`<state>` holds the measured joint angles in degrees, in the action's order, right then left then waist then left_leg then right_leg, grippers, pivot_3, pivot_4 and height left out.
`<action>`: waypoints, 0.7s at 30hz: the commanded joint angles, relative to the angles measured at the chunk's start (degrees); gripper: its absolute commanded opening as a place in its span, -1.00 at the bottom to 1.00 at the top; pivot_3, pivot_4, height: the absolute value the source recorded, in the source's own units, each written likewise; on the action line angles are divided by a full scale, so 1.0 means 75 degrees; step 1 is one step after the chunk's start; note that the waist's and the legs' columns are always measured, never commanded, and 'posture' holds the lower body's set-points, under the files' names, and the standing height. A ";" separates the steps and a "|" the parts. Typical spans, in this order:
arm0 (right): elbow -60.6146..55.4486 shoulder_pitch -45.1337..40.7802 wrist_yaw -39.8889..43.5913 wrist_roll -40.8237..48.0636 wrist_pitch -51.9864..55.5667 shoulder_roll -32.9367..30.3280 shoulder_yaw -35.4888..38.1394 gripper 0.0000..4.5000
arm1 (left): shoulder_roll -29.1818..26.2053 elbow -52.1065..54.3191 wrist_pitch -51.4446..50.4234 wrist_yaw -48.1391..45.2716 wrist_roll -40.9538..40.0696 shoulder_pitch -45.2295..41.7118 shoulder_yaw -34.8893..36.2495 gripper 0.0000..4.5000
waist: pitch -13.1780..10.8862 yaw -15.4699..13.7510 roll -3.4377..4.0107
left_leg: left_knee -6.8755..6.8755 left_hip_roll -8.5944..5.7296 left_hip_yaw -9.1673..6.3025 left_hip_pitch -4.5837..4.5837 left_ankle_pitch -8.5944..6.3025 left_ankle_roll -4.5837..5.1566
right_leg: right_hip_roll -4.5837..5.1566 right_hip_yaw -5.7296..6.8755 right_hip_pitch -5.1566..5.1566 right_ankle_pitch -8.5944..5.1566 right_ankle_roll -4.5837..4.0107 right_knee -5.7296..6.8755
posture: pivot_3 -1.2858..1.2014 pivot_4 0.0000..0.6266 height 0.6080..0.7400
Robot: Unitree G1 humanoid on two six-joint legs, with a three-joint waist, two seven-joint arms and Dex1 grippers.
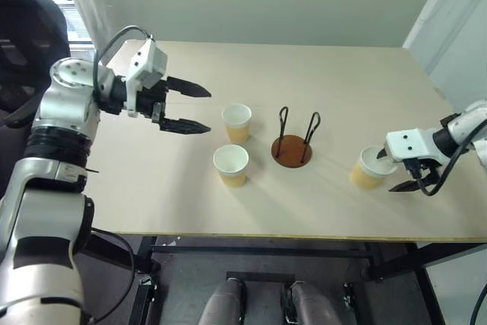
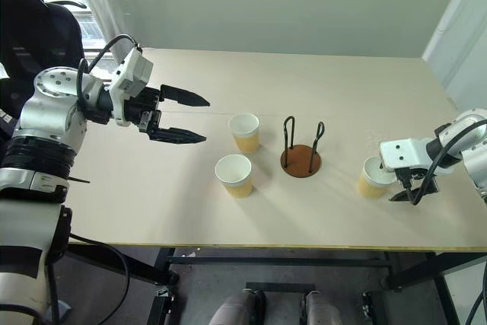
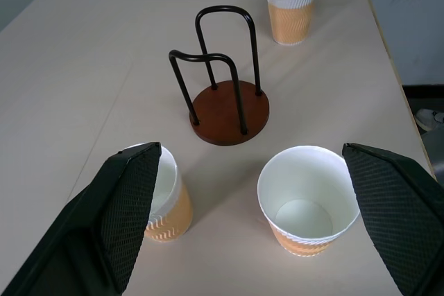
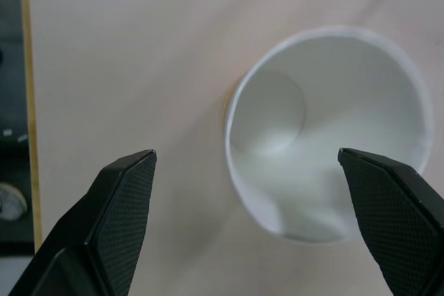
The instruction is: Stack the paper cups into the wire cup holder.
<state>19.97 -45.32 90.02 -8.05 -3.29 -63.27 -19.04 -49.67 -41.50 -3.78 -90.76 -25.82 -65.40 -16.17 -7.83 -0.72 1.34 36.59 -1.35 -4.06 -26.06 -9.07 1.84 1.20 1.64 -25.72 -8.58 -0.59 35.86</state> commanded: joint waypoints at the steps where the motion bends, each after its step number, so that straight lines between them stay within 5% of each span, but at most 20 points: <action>1: 0.0167 -0.0199 -0.0071 -0.0213 -0.0415 0.0082 0.0034 0.89 | -0.0194 0.0099 0.0092 -0.0233 -0.0126 -0.0116 0.0295 1.00 | 0.0000 0.0004 0.0000 | 0.0000 0.0000 0.0000 0.0000 -0.0001 0.0001 | 0.0000 0.0000 0.0000 -0.0001 0.0001 0.0000 | 0.03 -0.52 1.00; 13: 0.0293 -0.0758 0.0326 -0.0244 -0.0782 0.0247 -0.0107 -0.97 | -0.0575 -0.0038 0.0652 -0.0233 -0.0284 -0.0077 -0.0154 1.00 | 0.0000 -0.0008 0.0000 | -0.0002 -0.0002 -0.0003 -0.0005 -0.0011 -0.0003 | 0.0000 0.0000 0.0000 -0.0007 0.0002 -0.0006 | 0.03 -0.52 1.00; 21: 0.0007 -0.1384 0.0330 0.0089 -0.0689 0.0118 -0.0569 -0.99 | -0.0597 -0.0337 0.0840 -0.0233 -0.0309 -0.0223 -0.0457 1.00 | 0.0000 0.0009 0.0000 | -0.0003 -0.0001 -0.0003 -0.0002 -0.0055 -0.0076 | 0.0000 -0.0001 -0.0002 -0.0010 -0.0004 -0.0004 | 0.03 -0.52 1.00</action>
<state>21.74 -53.44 92.22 -8.64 -8.44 -61.25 -23.18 -53.11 -43.66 1.37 -90.76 -27.30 -65.21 -19.68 -7.83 -0.65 1.34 36.57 -1.36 -4.08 -26.08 -9.49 1.28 1.20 1.62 -25.73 -8.66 -0.62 35.83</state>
